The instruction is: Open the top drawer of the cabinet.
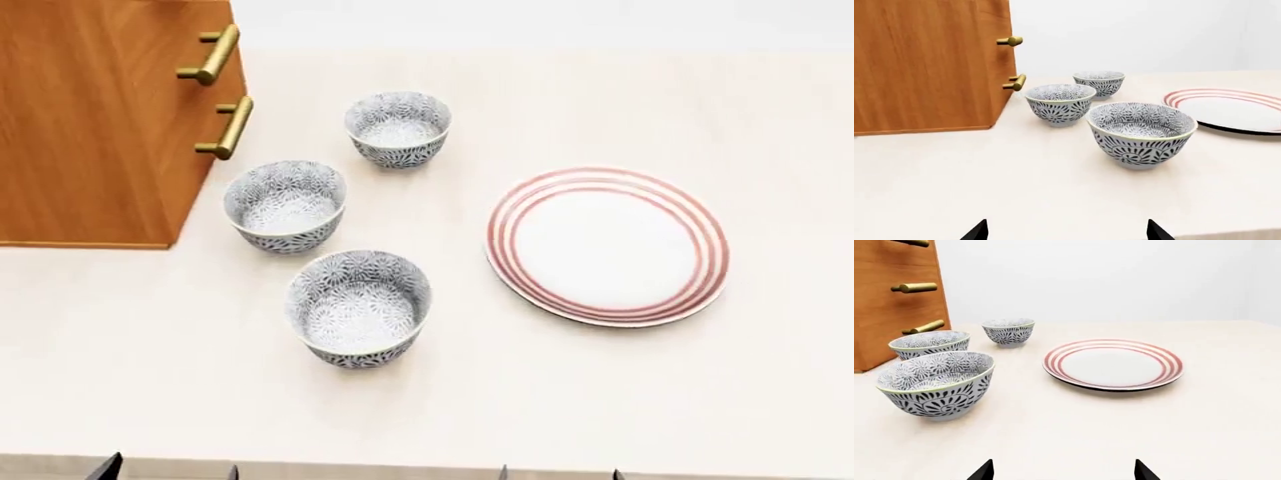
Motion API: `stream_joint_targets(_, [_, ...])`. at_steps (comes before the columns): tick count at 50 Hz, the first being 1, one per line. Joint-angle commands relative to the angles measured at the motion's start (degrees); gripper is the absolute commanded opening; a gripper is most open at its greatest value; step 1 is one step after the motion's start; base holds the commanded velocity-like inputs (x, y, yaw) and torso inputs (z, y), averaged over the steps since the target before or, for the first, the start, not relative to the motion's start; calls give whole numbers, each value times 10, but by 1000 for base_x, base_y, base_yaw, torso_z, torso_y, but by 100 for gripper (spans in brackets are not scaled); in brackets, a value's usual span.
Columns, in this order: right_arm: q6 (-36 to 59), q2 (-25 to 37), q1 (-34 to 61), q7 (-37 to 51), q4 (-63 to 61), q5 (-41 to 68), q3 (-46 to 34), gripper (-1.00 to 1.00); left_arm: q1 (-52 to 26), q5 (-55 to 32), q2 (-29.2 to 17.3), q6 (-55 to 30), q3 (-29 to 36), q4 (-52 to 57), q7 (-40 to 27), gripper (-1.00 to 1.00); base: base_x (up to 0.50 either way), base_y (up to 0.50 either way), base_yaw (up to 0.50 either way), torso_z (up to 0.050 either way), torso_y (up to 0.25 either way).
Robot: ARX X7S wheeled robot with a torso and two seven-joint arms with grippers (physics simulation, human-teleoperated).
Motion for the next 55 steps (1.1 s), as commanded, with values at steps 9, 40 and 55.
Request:
stream_joint_targets(9, [1, 13, 2, 14, -1, 13, -16, 100, -2, -7, -13, -3, 16, 1, -18, 100, 0, 500, 0, 0, 0])
stream_joint_targets(40, [-3, 26, 6, 36, 5, 29, -31, 100, -8, -22, -24, -2, 29, -5, -42, 100, 0, 129, 0, 0, 0])
stream_joint_targets(55, [-6, 32, 4, 42, 2, 35, -39, 100, -8, -26, -31, 2, 38, -5, -48, 100, 0, 0, 0, 48, 24])
